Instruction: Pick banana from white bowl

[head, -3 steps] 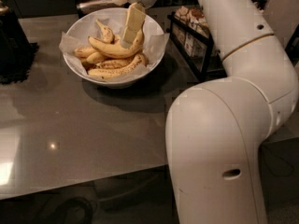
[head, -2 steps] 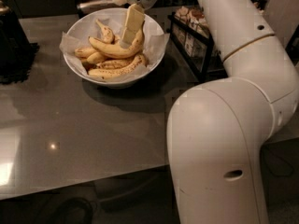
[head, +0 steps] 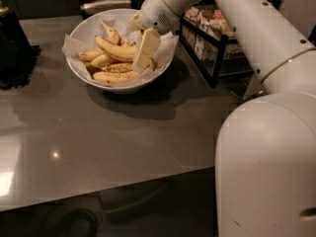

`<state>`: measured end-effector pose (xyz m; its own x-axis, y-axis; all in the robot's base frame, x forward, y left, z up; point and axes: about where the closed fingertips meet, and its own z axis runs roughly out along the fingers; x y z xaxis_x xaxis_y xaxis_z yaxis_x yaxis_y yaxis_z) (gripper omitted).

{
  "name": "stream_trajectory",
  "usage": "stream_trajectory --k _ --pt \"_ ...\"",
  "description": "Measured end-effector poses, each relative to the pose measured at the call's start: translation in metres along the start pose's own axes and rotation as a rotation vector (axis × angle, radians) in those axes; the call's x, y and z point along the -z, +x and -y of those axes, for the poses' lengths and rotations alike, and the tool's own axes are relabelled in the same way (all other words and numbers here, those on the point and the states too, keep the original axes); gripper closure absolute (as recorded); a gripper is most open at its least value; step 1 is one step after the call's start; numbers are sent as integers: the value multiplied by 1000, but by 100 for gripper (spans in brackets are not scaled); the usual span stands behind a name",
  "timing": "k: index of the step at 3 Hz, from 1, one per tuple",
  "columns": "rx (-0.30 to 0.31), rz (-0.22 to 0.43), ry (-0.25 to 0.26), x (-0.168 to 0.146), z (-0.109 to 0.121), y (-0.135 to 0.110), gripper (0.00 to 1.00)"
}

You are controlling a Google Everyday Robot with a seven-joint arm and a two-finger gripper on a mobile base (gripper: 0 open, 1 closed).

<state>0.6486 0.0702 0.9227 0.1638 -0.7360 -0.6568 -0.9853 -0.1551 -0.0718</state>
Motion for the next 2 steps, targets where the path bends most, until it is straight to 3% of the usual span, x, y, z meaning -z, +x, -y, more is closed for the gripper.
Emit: stream_trajectory --k 1,2 --pt "-16 -11 -31 -16 -5 10 19" --pt "-16 -10 -28 -16 -5 9 42"
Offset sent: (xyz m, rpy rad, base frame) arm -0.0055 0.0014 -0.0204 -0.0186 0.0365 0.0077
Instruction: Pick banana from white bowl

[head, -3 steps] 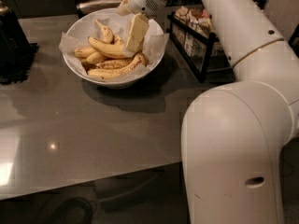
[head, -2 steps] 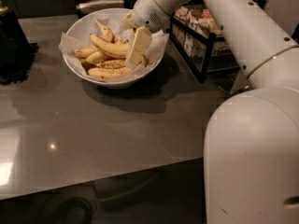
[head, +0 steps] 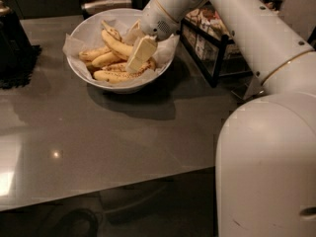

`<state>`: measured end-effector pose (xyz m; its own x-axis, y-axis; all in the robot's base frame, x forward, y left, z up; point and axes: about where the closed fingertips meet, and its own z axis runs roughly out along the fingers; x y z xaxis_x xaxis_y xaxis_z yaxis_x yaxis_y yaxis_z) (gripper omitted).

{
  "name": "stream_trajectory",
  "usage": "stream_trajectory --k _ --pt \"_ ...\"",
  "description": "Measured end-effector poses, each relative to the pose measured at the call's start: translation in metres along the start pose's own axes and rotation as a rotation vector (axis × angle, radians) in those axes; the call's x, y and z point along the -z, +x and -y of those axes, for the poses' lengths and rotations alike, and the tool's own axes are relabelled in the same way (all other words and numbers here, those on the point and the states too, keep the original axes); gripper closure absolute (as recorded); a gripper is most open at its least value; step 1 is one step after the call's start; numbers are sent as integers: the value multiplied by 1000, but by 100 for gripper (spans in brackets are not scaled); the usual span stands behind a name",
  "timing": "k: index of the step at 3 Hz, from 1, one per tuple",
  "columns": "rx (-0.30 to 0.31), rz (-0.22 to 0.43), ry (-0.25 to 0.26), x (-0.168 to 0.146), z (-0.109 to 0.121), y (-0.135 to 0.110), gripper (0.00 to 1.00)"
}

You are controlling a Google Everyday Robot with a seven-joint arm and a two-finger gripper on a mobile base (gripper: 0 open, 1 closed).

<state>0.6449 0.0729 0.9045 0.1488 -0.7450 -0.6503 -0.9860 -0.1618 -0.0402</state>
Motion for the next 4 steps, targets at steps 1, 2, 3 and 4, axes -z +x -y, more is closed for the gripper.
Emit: stream_trajectory --k 1,2,3,4 --pt "0 0 0 0 0 0 65" --pt "0 0 0 0 0 0 88" --pt "0 0 0 0 0 0 100" --pt "49 9 12 12 -6 -7 100"
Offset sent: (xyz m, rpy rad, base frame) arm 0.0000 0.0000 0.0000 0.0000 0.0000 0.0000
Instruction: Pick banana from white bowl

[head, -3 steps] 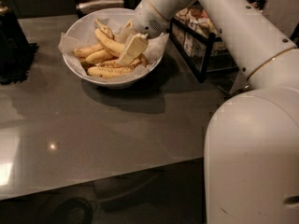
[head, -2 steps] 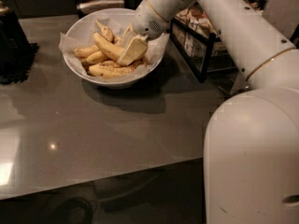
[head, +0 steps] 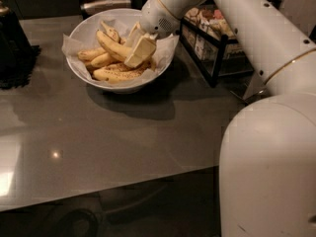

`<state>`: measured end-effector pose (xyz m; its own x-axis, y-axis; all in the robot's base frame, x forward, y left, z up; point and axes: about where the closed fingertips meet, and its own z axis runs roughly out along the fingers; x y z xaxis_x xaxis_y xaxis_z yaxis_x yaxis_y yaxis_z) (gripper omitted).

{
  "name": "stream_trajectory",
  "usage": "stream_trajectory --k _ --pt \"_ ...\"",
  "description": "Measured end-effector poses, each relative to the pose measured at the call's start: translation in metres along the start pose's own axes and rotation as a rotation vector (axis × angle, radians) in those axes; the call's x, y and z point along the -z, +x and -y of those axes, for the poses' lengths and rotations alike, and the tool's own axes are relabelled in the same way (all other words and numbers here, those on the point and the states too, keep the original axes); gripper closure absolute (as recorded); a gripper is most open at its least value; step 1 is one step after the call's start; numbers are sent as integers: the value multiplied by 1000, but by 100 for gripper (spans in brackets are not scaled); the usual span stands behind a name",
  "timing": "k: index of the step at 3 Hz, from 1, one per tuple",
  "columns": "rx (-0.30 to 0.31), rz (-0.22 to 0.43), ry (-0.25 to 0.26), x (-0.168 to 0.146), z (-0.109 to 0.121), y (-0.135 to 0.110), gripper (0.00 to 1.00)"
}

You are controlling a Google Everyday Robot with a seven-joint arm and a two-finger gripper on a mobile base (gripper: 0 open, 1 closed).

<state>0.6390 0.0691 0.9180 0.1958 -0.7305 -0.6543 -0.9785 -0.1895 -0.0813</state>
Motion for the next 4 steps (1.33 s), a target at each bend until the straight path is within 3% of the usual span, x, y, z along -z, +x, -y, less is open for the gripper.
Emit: stream_trajectory --k 1,2,3,4 --pt "45 -78 -28 17 -23 -9 100" --pt "98 -19 -73 23 -54 -8 100" --pt "174 182 -74 26 -95 -12 100" --pt "216 365 -18 31 -128 -6 100"
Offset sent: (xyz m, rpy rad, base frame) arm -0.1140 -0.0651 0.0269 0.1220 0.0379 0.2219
